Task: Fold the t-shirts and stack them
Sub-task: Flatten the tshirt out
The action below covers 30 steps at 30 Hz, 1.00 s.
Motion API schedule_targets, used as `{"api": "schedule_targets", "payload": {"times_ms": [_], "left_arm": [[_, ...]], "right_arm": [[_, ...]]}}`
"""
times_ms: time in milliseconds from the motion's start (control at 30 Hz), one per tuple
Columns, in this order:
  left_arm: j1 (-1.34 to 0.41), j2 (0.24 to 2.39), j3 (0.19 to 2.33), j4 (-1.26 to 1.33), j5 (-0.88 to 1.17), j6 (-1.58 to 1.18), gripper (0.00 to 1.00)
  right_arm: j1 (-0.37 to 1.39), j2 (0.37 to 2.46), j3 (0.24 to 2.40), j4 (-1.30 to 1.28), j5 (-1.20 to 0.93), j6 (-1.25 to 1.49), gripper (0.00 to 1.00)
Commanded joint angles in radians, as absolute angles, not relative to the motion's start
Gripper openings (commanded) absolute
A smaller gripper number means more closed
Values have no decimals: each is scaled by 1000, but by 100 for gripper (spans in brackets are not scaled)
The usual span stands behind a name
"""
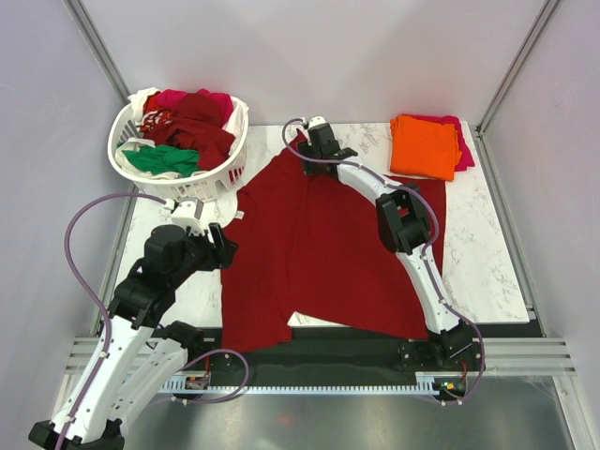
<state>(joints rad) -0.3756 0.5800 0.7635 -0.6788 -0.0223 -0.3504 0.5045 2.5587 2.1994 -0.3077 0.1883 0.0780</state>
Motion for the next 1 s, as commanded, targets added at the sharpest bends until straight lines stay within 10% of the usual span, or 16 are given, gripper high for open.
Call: {"api": "schedule_targets", "payload": {"times_ms": [0, 967], "left_arm": [[-377, 581, 765, -655, -37, -348, 71], [-377, 591, 765, -655, -43, -350, 70]], "right_arm": [[471, 2500, 2229, -293, 224, 63, 70], [511, 2516, 2209, -279, 94, 60, 43]]}}
